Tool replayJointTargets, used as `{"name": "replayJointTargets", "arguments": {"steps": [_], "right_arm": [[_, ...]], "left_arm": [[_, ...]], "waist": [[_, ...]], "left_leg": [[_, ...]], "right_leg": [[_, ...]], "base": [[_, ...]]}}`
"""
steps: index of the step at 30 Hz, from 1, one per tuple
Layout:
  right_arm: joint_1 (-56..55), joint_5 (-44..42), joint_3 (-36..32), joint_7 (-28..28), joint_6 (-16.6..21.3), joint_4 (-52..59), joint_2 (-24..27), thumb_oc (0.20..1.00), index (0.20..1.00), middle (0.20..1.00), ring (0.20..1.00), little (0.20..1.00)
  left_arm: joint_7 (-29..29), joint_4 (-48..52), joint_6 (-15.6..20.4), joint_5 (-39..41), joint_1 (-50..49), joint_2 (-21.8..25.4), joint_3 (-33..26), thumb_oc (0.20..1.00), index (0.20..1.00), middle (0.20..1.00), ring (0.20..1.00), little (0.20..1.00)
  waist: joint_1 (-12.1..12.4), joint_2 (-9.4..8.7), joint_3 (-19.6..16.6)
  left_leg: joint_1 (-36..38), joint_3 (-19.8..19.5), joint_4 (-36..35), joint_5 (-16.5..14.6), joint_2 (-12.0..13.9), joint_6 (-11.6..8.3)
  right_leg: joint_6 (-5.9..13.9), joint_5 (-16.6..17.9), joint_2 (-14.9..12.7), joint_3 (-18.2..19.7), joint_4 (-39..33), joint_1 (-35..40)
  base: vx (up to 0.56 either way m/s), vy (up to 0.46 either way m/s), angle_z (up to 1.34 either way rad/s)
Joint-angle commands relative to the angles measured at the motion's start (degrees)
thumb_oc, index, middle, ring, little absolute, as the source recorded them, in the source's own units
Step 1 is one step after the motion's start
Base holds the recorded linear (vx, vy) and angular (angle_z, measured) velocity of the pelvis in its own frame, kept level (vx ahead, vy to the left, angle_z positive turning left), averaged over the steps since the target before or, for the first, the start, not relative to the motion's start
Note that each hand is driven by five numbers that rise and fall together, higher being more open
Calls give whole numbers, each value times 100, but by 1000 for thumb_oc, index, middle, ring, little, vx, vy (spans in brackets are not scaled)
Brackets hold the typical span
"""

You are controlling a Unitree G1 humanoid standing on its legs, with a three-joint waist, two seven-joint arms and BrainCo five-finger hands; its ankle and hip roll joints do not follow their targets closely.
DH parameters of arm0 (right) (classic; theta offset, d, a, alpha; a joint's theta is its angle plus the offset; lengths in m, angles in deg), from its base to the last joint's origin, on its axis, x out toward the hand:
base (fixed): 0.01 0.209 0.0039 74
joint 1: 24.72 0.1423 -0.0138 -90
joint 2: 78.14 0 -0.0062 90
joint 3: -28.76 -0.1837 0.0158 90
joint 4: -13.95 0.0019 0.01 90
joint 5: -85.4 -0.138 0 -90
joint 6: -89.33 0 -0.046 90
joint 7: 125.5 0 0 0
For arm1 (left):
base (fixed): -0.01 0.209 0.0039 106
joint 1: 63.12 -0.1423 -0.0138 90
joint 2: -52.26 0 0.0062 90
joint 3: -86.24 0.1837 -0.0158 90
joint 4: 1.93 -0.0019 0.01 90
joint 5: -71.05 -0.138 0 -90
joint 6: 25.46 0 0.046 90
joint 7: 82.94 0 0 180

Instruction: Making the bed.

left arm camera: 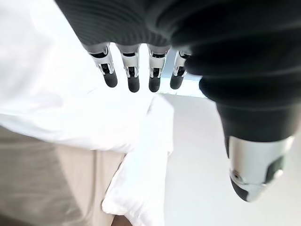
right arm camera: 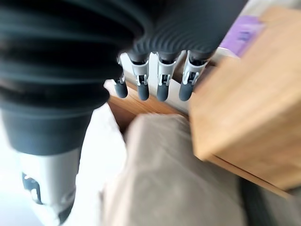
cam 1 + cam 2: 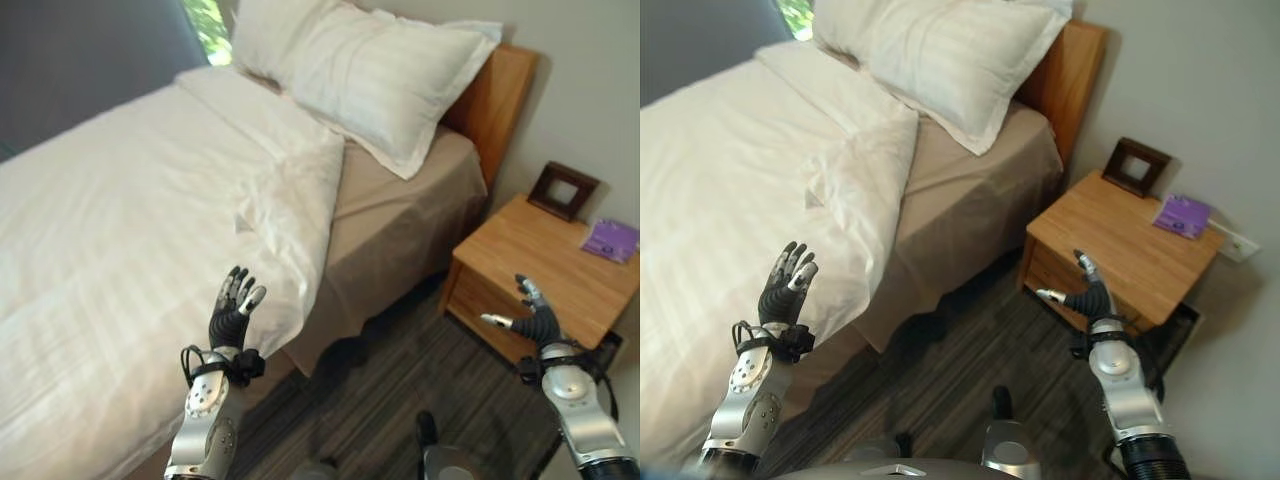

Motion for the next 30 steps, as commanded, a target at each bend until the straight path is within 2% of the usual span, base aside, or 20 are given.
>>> {"name": "replayJointTargets", "arguments": {"steps": [1,2,3,4,5,7,8,9,10,12,14,16,17,19,21,22,23,26,28,30], "right_arm": [[217,-360,135,94,487,612,-106,1000,1000,1000,1000,1000],[233,-375,149,69,546,715,-47,1000,1000,1000,1000,1000],[235,-375,147,69,549,712,-46,1000,1000,1000,1000,1000],[247,-340,166,50,580,759,-42,1000,1000,1000,1000,1000],[220,-315,197,-40,574,775,-80,1000,1000,1000,1000,1000],[99,-380,211,-16,556,704,-205,1000,1000,1000,1000,1000],[-27,-425,155,-14,536,665,-316,1000,1000,1000,1000,1000],[-148,-385,112,25,487,622,-351,1000,1000,1000,1000,1000],[-218,-342,134,24,481,597,-410,1000,1000,1000,1000,1000],[-324,-258,114,26,473,516,-567,1000,1000,1000,1000,1000],[-358,-198,121,28,461,519,-611,1000,1000,1000,1000,1000],[-312,-170,179,18,473,485,-678,1000,1000,1000,1000,1000],[-309,-134,176,-32,495,462,-717,1000,1000,1000,1000,1000],[-379,-6,113,-169,504,429,-754,1000,1000,1000,1000,1000],[-472,-34,66,-232,521,411,-771,1000,1000,1000,1000,1000],[-656,-1477,388,423,516,-620,-916,1000,1000,1000,1000,1000],[-666,-1458,317,423,496,-642,-938,1000,1000,1000,1000,1000],[-627,-1350,185,385,417,-520,-891,1000,1000,1000,1000,1000],[-495,-1178,146,380,407,-407,-795,1000,1000,1000,1000,1000],[-303,-1086,105,299,457,-313,-683,1000,1000,1000,1000,1000]], "left_arm": [[80,165,291,90,72,120,-275,1000,1000,1000,1000,1000],[140,141,281,92,182,94,-100,1000,1000,1000,1000,1000],[140,137,283,92,187,93,-97,1000,1000,1000,1000,1000],[169,154,264,61,220,95,-63,1000,1000,1000,1000,1000],[199,218,250,52,222,124,11,1000,1000,1000,1000,1000],[189,177,211,164,153,35,43,1000,1000,1000,1000,1000],[248,111,141,215,138,-18,79,1000,1000,1000,1000,1000],[319,57,40,196,75,-14,91,1000,1000,1000,1000,1000],[325,41,-3,157,15,-9,120,1000,1000,1000,1000,1000],[366,-116,-104,62,33,79,174,1000,1000,1000,1000,1000],[375,-137,-114,-11,12,111,176,1000,1000,1000,1000,1000],[312,-228,-88,-124,56,245,221,1000,1000,1000,1000,1000],[277,-318,-67,-191,111,311,244,1000,1000,1000,1000,1000],[238,-414,-42,-249,181,376,274,1000,1000,1000,1000,1000],[243,-429,-19,-292,195,422,287,1000,1000,1000,1000,1000],[-287,-1485,-94,-1239,-413,641,-662,1000,1000,1000,1000,1000],[-253,-1514,-94,-1151,-386,619,-783,1000,1000,1000,1000,1000],[-231,-1453,-83,-988,-311,675,-835,1000,1000,1000,1000,1000],[-166,-1286,-56,-978,-231,751,-816,1000,1000,1000,1000,1000],[-113,-1054,25,-971,-139,848,-767,1000,1000,1000,1000,1000]], "waist": [[204,-376,-158],[128,-420,-121],[124,-419,-125],[61,-418,-109],[33,-441,-102],[28,-394,-96],[19,-332,-147],[21,-279,-186],[-12,-281,-179],[-12,-341,-160],[-37,-353,-144],[-145,-364,11],[-178,-383,47],[-255,-371,72],[-268,-388,48],[-404,-806,319],[-395,-865,236],[-406,-896,82],[-406,-902,39],[-412,-878,58]], "left_leg": [[-197,243,525,-455,93,-402],[-498,1230,671,-265,340,-407],[-519,1223,694,-272,343,-412],[-625,1955,757,-140,543,-411],[-843,2646,980,-39,565,-333],[-990,2902,1001,-14,492,-295],[-890,2976,716,-17,502,-325],[-771,2940,394,29,441,-325],[-742,2868,159,269,371,-273],[-689,2746,-164,361,319,-237],[-635,2746,-299,383,280,-175],[-575,2662,-419,392,262,-129],[-595,2618,-454,380,250,-109],[-638,2432,-522,385,250,-98],[-650,2347,-522,359,235,-116],[-282,2270,-188,82,687,-479],[-214,2292,-206,13,619,-459],[-78,2264,-466,11,418,-425],[16,2232,-513,-44,325,-374],[63,2263,-522,-39,359,-362]], "right_leg": [[544,114,-730,109,-722,178],[493,-40,-928,-388,-722,389],[491,-43,-928,-397,-722,384],[452,-116,-997,-714,-722,485],[318,-167,-979,-962,-722,599],[265,-271,-924,-1280,-722,773],[307,-347,-914,-1393,-713,843],[334,-340,-915,-1532,-693,872],[318,-257,-954,-1705,-652,898],[339,-296,-1033,-1854,-163,784],[383,-358,-1076,-1818,197,612],[554,-265,-1100,-1462,896,153],[631,-290,-1021,-1146,1066,-25],[553,-493,-689,-545,883,-101],[454,-546,-648,-305,522,33],[707,76,-772,-45,374,-233],[698,157,-909,-33,149,-105],[745,334,-1058,7,-90,118],[783,491,-1098,18,85,71],[831,594,-1065,-47,411,-81]], "base": [[-16,-181,81],[-74,-134,97],[-108,-127,126],[-106,-142,156],[-120,-167,167],[-6,-57,137],[76,51,109],[42,96,120],[-15,78,126],[-29,69,107],[-3,62,58],[-63,77,43],[-90,49,36],[-60,-2,44],[2,-49,50],[45,13,26],[69,68,-4],[68,118,-6],[79,67,10],[51,41,9]]}}
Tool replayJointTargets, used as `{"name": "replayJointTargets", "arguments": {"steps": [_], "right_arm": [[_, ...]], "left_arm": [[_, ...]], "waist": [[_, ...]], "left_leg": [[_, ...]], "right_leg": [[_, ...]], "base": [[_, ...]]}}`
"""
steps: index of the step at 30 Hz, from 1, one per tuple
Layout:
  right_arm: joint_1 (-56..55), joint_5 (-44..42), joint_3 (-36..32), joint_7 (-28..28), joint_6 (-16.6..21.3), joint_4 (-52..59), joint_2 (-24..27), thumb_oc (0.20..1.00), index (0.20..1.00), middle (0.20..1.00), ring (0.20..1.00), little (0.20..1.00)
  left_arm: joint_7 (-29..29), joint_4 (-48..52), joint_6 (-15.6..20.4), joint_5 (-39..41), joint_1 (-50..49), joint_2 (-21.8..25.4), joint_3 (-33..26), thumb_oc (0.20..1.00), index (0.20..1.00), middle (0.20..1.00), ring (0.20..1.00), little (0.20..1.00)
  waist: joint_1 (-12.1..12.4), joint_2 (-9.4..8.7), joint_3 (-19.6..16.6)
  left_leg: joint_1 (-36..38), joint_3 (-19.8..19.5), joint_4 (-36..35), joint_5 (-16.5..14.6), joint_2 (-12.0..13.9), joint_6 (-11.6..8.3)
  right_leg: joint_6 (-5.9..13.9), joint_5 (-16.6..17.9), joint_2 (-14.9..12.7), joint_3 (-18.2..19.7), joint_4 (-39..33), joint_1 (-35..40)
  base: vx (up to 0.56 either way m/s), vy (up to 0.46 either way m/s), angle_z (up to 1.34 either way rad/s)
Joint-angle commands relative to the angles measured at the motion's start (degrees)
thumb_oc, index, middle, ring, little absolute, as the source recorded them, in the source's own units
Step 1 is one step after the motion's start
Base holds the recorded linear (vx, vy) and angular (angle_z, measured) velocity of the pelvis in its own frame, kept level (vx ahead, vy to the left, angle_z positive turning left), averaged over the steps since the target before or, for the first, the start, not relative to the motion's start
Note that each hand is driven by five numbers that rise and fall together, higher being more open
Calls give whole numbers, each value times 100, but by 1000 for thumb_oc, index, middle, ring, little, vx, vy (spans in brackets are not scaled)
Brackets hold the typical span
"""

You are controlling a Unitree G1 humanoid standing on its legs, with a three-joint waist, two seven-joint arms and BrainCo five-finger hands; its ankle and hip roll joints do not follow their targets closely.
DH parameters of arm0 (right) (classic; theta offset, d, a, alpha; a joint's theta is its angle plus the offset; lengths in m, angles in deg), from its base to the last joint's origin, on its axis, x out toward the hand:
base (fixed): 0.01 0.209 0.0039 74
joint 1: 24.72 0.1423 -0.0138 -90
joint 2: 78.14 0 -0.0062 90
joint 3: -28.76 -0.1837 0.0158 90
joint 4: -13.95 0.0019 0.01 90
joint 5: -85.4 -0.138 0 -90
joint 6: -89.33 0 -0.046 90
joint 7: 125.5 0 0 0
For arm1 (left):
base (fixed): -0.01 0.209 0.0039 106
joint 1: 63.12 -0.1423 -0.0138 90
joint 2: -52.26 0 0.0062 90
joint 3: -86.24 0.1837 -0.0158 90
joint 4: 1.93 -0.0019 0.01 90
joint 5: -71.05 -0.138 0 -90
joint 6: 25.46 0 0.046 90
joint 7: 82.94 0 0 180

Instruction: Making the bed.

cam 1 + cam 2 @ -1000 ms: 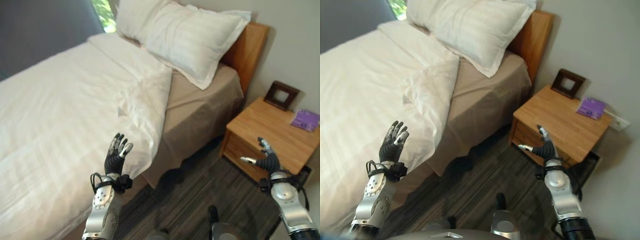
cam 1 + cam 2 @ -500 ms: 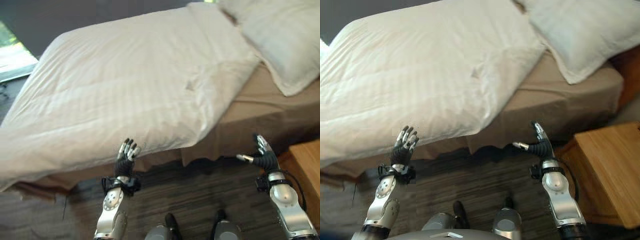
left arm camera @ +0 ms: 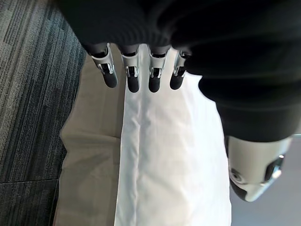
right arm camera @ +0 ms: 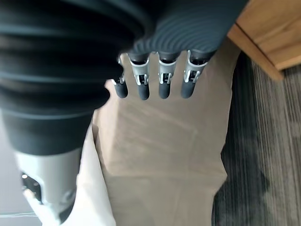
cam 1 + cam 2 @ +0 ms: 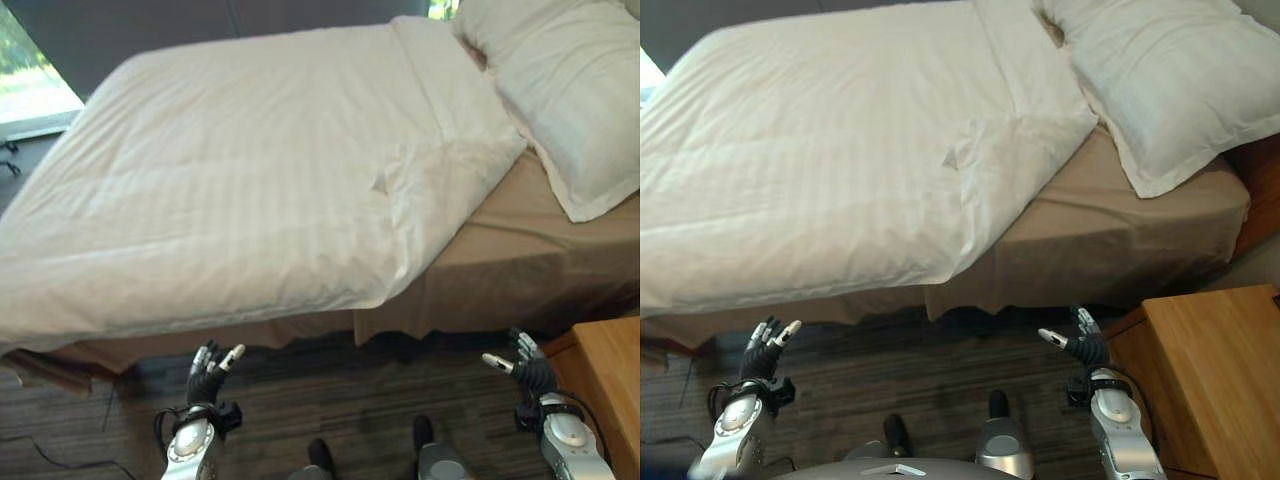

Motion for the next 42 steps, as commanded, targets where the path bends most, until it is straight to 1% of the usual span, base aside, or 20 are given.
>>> {"name": "replayJointTargets", "arguments": {"steps": [1,3,6,9,10,11,13,15,17,19,21,23,27,29,31,33,35,36,37,42], "right_arm": [[868,140,-73,-96,378,494,1,1000,1000,1000,1000,1000],[1088,209,-67,-151,416,597,111,1000,1000,1000,1000,1000],[1517,370,19,-278,487,705,294,1000,1000,1000,1000,1000],[1903,667,199,-417,557,823,459,1000,1000,1000,1000,1000],[2313,764,449,-472,577,871,551,1000,1000,1000,1000,1000],[2334,764,457,-476,580,861,550,1000,1000,1000,1000,1000],[2826,987,717,-560,649,1006,692,1000,1000,1000,1000,1000],[3267,1324,869,-796,598,999,869,1000,1000,1000,1000,1000],[3467,1445,925,-884,563,933,937,1000,1000,1000,1000,1000],[3634,1542,983,-902,511,917,1022,1000,1000,1000,1000,1000],[4035,1687,1150,-912,484,710,1289,1000,1000,1000,1000,1000],[4389,1782,1300,-897,419,444,1553,1000,1000,1000,1000,1000],[4666,1501,1424,-756,299,-317,1591,1000,1000,1000,1000,1000],[4902,1571,1587,-715,234,-754,1667,1000,1000,1000,1000,1000],[5545,1768,1880,-801,135,-1110,1854,1000,1000,1000,1000,1000],[5946,1949,2012,-978,70,-1524,1976,1000,1000,1000,1000,1000],[6461,2011,2251,-1021,29,-2134,2250,1000,1000,1000,1000,1000],[6509,1998,2290,-1021,42,-2171,2249,1000,1000,1000,1000,1000],[6665,1959,2374,-912,0,-2404,2355,1000,1000,1000,1000,1000],[7336,2285,2716,-1011,22,-2765,2673,1000,1000,1000,1000,1000]], "left_arm": [[151,823,440,-141,379,731,-162,1000,1000,1000,1000,1000],[175,1020,471,-125,497,774,-88,1000,1000,1000,1000,1000],[183,1156,555,-14,769,807,44,1000,1000,1000,1000,1000],[231,1272,655,94,929,866,83,1000,1000,1000,1000,1000],[242,1324,689,103,946,796,119,1000,1000,1000,1000,1000],[241,1326,687,101,952,795,108,1000,1000,1000,1000,1000],[258,1480,761,198,967,783,153,1000,1000,1000,1000,1000],[228,1500,821,440,1090,631,364,1000,1000,1000,1000,1000],[236,1475,855,503,1126,596,413,1000,1000,1000,1000,1000],[269,1489,839,525,1073,561,455,1000,1000,1000,1000,1000],[466,1557,844,577,867,537,492,1000,1000,1000,1000,1000],[671,1644,841,640,677,595,458,1000,1000,1000,1000,1000],[815,1528,719,729,488,822,471,1000,1000,1000,1000,1000],[892,1484,669,693,540,1094,523,1000,1000,1000,1000,1000],[876,1510,718,654,625,1386,564,1000,1000,1000,1000,1000],[835,2089,732,512,661,1565,470,1000,1000,1000,1000,1000],[990,2525,873,803,447,1594,455,1000,1000,1000,1000,1000],[997,2532,873,813,440,1579,439,1000,1000,1000,1000,1000],[1043,2655,897,960,351,1659,293,1000,1000,1000,1000,1000],[1208,2887,985,903,26,1672,57,1000,1000,1000,1000,1000]], "waist": [[2,-355,154],[-40,-313,154],[-96,-261,130],[-4,-316,9],[102,-280,4],[78,-288,-1],[226,-284,146],[420,-481,380],[455,-517,446],[516,-547,467],[616,-412,384],[747,-237,319],[908,-195,263],[1006,-310,308],[1020,-349,564],[1089,-326,716],[1173,-312,800],[1132,-294,798],[1123,-241,859],[1225,-344,870]], "left_leg": [[806,39,63,-663,333,-424],[856,88,63,-697,387,-448],[897,69,63,-700,503,-522],[995,-68,63,-685,604,-688],[887,-171,787,-642,715,-765],[827,-199,832,-635,723,-770],[276,-474,2236,-140,897,-941],[-486,-636,3321,366,944,-1038],[-713,-560,3457,229,946,-977],[-914,-456,3396,34,865,-903],[-1060,82,2313,-316,640,-720],[-1018,478,1198,68,592,-699],[-785,250,475,350,404,-553],[-568,291,274,307,320,-409],[-386,260,196,225,328,-308],[-392,227,132,196,401,-308],[-464,4,63,161,396,-420],[-474,-23,63,156,402,-423],[-445,-223,63,31,431,-526],[-447,-191,63,52,462,-706]], "right_leg": [[636,905,-636,13,606,-374],[643,924,-657,-325,774,-607],[425,549,-473,-681,401,-833],[179,284,-294,-504,-309,-365],[53,162,-169,-507,-559,-6],[37,188,-171,-523,-573,-24],[-220,21,-82,-511,-634,295],[-413,-90,-180,-684,-696,533],[-403,-160,-219,-743,-696,603],[-376,-219,-257,-751,-696,665],[-203,-349,-247,-722,-696,702],[-82,-473,-216,-691,-696,799],[-84,-586,-84,-742,-696,1137],[-34,-585,-67,-781,-81,1049],[160,-467,-41,-620,1136,227],[246,-367,-39,-515,1622,-395],[79,-408,-192,-497,610,-504],[79,-385,-184,-531,548,-466],[138,-193,-344,-379,-117,-720],[317,364,-632,-708,-685,-854]], "base": [[70,20,1],[124,-29,2],[191,-110,3],[235,-228,14],[239,-271,8],[182,-258,-6],[134,-234,-1],[154,-240,6],[162,-102,8],[226,-22,10],[319,174,6],[308,237,1],[282,116,-30],[192,11,-5],[57,9,18],[48,-76,-2],[144,-180,7],[256,-234,27],[270,-245,39],[150,-231,53]]}}
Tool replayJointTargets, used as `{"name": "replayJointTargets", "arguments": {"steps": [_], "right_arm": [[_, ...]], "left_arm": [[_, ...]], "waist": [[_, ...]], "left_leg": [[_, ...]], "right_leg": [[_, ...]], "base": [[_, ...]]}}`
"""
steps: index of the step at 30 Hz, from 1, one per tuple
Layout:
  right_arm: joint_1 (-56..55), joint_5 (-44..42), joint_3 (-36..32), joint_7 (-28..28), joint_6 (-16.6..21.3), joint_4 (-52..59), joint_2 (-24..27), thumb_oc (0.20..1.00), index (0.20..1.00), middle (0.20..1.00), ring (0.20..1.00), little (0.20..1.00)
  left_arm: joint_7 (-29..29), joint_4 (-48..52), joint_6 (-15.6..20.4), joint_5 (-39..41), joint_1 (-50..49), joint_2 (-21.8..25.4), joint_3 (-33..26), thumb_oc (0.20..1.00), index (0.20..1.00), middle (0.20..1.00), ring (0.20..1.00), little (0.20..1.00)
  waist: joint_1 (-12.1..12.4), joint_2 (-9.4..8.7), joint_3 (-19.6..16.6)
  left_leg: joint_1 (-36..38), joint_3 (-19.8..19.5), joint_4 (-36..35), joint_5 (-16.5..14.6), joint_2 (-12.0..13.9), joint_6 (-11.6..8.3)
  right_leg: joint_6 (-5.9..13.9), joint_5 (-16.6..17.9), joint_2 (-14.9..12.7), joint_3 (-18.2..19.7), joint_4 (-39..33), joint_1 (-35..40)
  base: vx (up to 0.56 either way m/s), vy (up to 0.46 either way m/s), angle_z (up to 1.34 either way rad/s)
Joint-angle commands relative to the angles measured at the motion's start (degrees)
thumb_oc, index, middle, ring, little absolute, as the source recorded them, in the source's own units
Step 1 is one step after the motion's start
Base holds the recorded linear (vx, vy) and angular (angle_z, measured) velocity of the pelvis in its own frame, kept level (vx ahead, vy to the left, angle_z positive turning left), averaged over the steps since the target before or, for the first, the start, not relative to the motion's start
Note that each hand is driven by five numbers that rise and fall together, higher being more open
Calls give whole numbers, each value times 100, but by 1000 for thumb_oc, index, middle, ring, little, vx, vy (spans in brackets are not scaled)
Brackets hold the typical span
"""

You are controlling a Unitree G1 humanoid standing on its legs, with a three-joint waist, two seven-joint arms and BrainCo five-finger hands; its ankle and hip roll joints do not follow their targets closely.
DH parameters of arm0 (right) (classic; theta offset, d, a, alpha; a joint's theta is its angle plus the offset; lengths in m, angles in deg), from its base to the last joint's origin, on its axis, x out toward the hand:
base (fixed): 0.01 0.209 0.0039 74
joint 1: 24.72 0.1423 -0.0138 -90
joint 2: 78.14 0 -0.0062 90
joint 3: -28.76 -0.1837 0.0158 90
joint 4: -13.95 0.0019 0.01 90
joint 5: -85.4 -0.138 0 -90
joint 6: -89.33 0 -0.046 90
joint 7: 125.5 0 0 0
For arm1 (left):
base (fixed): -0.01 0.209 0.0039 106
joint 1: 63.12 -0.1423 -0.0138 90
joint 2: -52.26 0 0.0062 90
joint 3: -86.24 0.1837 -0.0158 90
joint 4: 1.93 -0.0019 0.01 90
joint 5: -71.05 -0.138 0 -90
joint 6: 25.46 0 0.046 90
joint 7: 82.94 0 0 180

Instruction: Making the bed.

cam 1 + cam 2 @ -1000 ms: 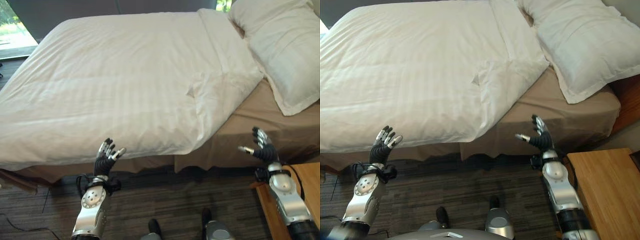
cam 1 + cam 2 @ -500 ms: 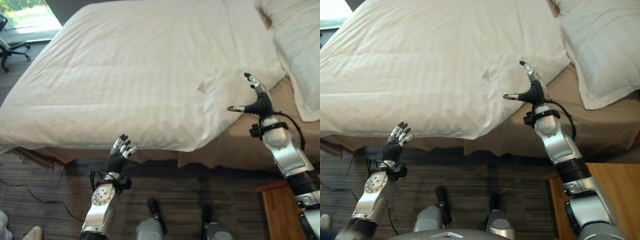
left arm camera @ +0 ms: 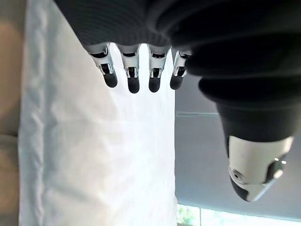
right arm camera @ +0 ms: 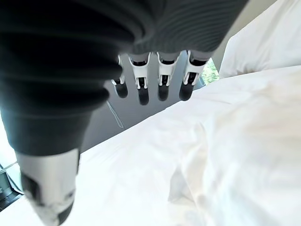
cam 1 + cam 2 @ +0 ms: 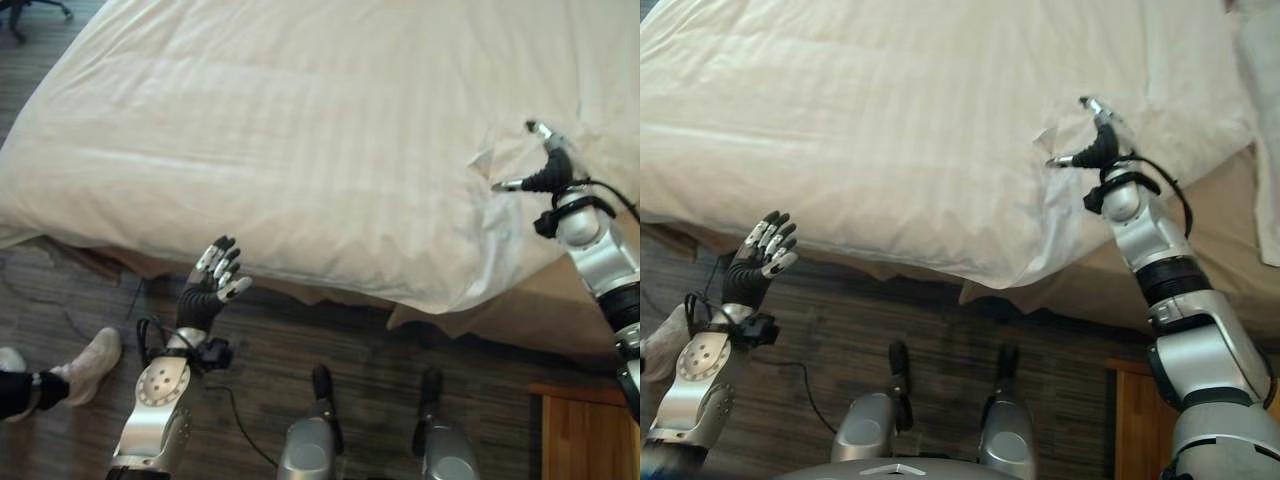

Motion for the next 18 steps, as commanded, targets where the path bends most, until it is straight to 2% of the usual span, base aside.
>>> {"name": "replayJointTargets", "arguments": {"steps": [1,5,6,11,14,18], "right_arm": [[1348,421,402,-300,87,-248,415,1000,1000,1000,1000,1000],[1844,618,667,-484,139,-237,616,1000,1000,1000,1000,1000],[1853,618,680,-486,141,-240,624,1000,1000,1000,1000,1000],[2307,881,1098,-631,201,-164,922,1000,1000,1000,1000,1000],[2927,912,1694,-647,222,-780,1042,1000,1000,1000,1000,1000],[3004,769,1880,-671,252,-1246,1064,1000,1000,1000,1000,1000]], "left_arm": [[92,694,429,118,-176,89,-211,1000,1000,1000,1000,1000],[167,450,443,148,-340,-233,-40,1000,1000,1000,1000,1000],[170,441,450,148,-332,-243,-31,1000,1000,1000,1000,1000],[429,123,399,258,-422,-430,444,1000,1000,1000,1000,1000],[526,-98,429,309,-330,-445,790,1000,1000,1000,1000,1000],[555,-136,442,304,-267,-443,961,1000,1000,1000,1000,1000]], "waist": [[85,-203,2],[109,53,-2],[100,69,-12],[148,407,-22],[150,646,-19],[133,917,36]], "left_leg": [[329,149,80,-212,522,-736],[27,82,80,-70,665,-829],[11,72,80,-65,672,-833],[-355,-59,80,106,821,-992],[-654,-96,80,264,954,-1109],[-966,-50,80,395,1046,-1175]], "right_leg": [[94,256,28,-113,93,-137],[65,274,63,-203,91,-221],[62,274,69,-213,91,-229],[26,218,149,-346,91,-350],[3,166,246,-399,91,-549],[-6,172,343,-336,91,-873]], "base": [[89,-161,43],[57,-140,9],[38,-100,-9],[48,-154,17],[14,-145,30],[-22,-92,7]]}}
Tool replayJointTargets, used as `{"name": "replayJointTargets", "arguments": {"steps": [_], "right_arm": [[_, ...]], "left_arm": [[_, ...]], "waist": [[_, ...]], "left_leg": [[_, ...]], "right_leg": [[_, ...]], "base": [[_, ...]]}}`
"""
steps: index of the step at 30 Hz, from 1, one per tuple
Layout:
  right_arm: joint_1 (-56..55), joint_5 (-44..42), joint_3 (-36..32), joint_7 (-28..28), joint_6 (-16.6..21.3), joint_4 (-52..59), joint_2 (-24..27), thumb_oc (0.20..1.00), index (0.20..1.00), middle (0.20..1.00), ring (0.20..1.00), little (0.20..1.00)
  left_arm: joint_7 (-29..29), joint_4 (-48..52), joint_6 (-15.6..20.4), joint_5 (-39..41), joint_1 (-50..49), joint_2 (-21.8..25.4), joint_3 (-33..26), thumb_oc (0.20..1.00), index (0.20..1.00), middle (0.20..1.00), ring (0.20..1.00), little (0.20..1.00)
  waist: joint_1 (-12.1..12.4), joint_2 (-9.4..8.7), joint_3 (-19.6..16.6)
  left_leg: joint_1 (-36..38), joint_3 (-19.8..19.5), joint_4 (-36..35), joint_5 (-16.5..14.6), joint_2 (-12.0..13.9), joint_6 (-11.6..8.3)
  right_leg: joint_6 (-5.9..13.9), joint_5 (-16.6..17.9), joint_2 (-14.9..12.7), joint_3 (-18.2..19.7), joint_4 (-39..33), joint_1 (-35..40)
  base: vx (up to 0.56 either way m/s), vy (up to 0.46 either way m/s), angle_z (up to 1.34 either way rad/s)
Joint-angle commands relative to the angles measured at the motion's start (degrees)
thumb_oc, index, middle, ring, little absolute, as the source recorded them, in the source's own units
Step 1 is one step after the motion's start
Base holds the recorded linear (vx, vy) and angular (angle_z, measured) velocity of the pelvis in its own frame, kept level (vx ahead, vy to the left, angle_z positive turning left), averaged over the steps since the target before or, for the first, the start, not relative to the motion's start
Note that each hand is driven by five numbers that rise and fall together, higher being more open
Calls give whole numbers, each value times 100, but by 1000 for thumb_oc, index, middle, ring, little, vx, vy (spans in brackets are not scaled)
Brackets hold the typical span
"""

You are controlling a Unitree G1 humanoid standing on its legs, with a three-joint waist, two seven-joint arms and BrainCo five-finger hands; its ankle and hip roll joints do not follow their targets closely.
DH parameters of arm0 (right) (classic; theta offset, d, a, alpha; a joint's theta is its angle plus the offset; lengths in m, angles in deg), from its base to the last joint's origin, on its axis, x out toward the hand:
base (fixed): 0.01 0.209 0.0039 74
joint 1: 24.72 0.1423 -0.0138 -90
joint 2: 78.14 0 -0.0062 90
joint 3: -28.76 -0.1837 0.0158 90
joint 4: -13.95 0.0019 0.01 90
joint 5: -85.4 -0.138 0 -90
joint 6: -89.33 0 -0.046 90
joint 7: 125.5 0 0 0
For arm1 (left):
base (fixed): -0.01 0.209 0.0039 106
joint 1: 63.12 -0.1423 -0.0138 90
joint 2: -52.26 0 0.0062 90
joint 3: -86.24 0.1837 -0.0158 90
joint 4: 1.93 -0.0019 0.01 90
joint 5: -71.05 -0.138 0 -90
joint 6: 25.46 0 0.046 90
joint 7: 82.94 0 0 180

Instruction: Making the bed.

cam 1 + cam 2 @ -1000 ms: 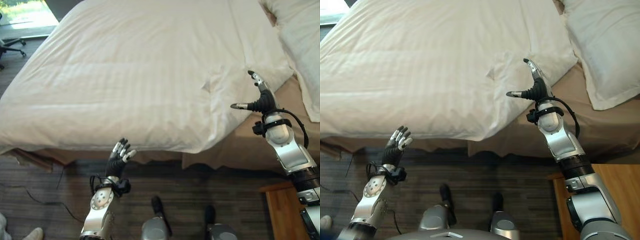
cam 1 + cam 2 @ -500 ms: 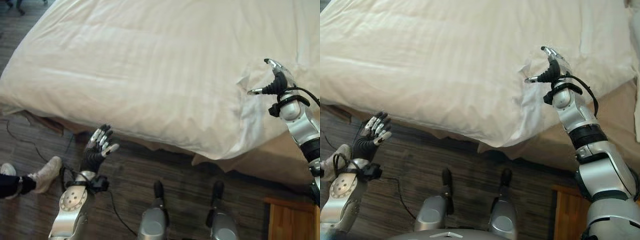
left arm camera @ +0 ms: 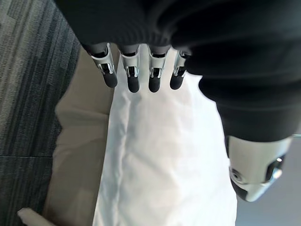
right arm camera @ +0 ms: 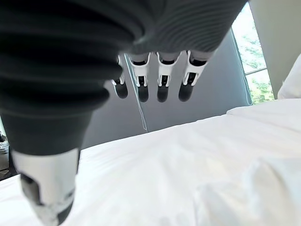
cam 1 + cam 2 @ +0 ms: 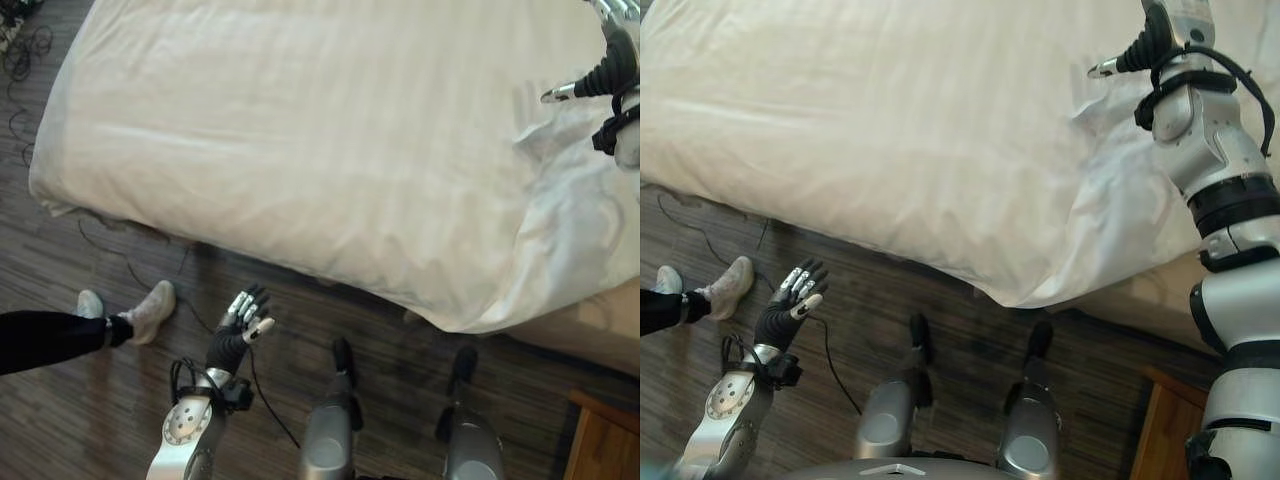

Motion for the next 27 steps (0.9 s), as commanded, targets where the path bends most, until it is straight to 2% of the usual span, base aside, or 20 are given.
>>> {"name": "replayJointTargets", "arguments": {"steps": [1,4,5,6,7,10,11,12,13,14,21,24,25,27], "right_arm": [[673,-70,509,-228,96,-452,93,1000,1000,1000,1000,1000],[784,-230,736,-90,138,-1029,301,1000,1000,1000,1000,1000],[810,-237,763,-88,147,-1045,303,1000,1000,1000,1000,1000],[904,-228,915,-26,151,-1279,527,1000,1000,1000,1000,1000],[940,-236,952,-24,162,-1298,528,1000,1000,1000,1000,1000],[1187,-199,1214,-24,173,-1578,1001,1000,1000,1000,1000,1000],[1300,-211,1330,-95,168,-1696,1304,896,896,896,896,896],[1305,-213,1339,-95,170,-1696,1310,896,896,896,896,896],[1182,-345,1179,-204,170,-1701,1438,275,275,275,275,275],[1151,-344,1150,-208,169,-1690,1444,200,200,200,200,200],[327,-293,574,-353,176,-996,1740,200,200,200,200,200],[-393,54,69,-465,116,31,1953,200,200,200,200,200],[-882,196,-254,-451,93,365,1901,200,200,200,200,200],[-1409,248,-667,-401,94,525,1814,200,200,200,200,200]], "left_arm": [[80,216,345,295,161,309,142,1000,1000,1000,1000,1000],[136,78,356,258,185,358,237,1000,1000,1000,1000,1000],[137,71,360,258,193,347,244,1000,1000,1000,1000,1000],[157,-10,361,248,136,339,244,1000,1000,1000,1000,1000],[158,-17,365,248,145,322,252,1000,1000,1000,1000,1000],[174,-115,393,196,74,321,253,1000,1000,1000,1000,1000],[176,-92,418,168,5,241,278,1000,1000,1000,1000,1000],[175,-91,419,166,7,237,284,1000,1000,1000,1000,1000],[145,-52,428,141,-27,146,308,1000,1000,1000,1000,1000],[144,-52,428,139,-28,155,310,1000,1000,1000,1000,1000],[85,-131,430,-7,80,137,393,1000,1000,1000,1000,1000],[2,-135,423,-293,356,204,546,1000,1000,1000,1000,1000],[-14,-191,371,-388,437,201,600,1000,1000,1000,1000,1000],[-28,-289,326,-510,497,215,673,1000,1000,1000,1000,1000]], "waist": [[16,-173,8],[-21,40,31],[-16,50,18],[-51,134,14],[-46,146,-3],[-109,240,-18],[-148,283,3],[-143,286,1],[-210,319,20],[-202,309,23],[-430,252,37],[-716,96,-27],[-879,10,-109],[-1028,-121,-171]], "left_leg": [[28,72,42,137,554,-786],[-186,153,42,218,607,-835],[-203,156,42,219,609,-835],[-286,187,42,239,606,-849],[-307,193,42,240,608,-849],[-416,253,42,249,573,-857],[-459,266,42,237,546,-847],[-459,270,42,235,544,-846],[-424,285,42,206,525,-818],[-415,290,42,203,523,-816],[-149,289,42,29,401,-707],[230,350,42,-141,315,-623],[466,380,42,-250,276,-568],[711,466,42,-358,228,-525]], "right_leg": [[222,-515,-113,248,67,-238],[243,-481,-136,322,67,-489],[242,-478,-133,325,67,-508],[257,-449,-151,366,67,-622],[257,-445,-149,372,67,-647],[291,-376,-203,437,67,-823],[307,-359,-223,484,79,-905],[308,-359,-225,488,80,-909],[315,-349,-226,556,94,-919],[317,-348,-228,560,93,-914],[336,-323,-266,710,99,-762],[338,-360,-282,821,109,-509],[328,-380,-262,872,121,-355],[334,-383,-252,924,128,-193]], "base": [[-31,-50,-3],[-34,-5,-9],[-34,23,-15],[-15,20,-14],[-30,38,-10],[-34,63,-8],[-40,72,-9],[-31,80,-12],[-2,36,-11],[-1,51,-6],[11,36,-7],[37,93,-1],[76,84,-4],[74,69,-11]]}}
